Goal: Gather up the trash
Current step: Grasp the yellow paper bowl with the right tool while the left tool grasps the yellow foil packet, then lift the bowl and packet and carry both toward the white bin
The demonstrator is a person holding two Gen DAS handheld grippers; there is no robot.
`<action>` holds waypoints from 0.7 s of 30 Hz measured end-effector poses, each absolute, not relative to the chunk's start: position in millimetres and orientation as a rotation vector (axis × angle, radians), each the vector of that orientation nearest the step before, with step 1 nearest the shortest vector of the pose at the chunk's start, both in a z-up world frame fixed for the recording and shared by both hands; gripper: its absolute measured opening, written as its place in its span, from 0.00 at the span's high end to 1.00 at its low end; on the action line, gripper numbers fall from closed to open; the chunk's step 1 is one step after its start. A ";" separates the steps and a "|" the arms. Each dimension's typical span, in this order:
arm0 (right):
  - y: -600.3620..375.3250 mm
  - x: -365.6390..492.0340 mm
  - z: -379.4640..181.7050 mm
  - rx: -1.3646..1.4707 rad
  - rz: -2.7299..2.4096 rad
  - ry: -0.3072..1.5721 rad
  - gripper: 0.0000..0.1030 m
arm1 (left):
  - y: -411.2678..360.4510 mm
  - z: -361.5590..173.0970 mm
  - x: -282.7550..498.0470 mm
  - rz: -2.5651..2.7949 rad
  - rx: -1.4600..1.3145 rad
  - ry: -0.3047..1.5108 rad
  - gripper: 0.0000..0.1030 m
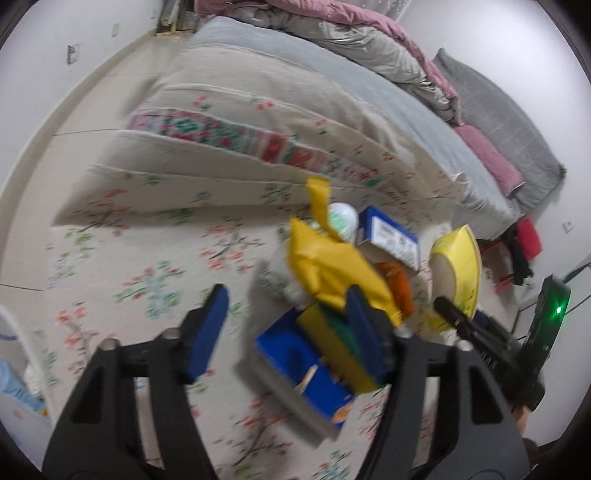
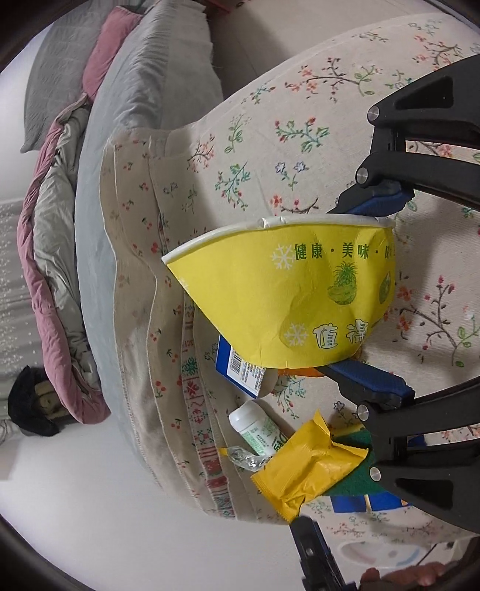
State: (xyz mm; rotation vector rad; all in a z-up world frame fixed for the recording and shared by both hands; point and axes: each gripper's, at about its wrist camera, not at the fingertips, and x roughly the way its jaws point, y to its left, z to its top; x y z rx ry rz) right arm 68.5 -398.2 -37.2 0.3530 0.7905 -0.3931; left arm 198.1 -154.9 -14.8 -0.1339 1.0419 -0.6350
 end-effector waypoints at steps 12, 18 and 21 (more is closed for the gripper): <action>-403.8 51.6 -31.9 0.410 -0.407 0.783 0.34 | -177.7 -15.7 213.0 -0.650 -0.170 1.041 0.80; -396.0 43.0 -26.5 0.399 -0.402 0.776 0.34 | -170.1 -8.6 206.1 -0.653 -0.181 1.006 0.86; -391.8 38.5 -21.3 0.397 -0.396 0.768 0.34 | -164.7 -2.4 200.8 -0.656 -0.179 0.991 0.98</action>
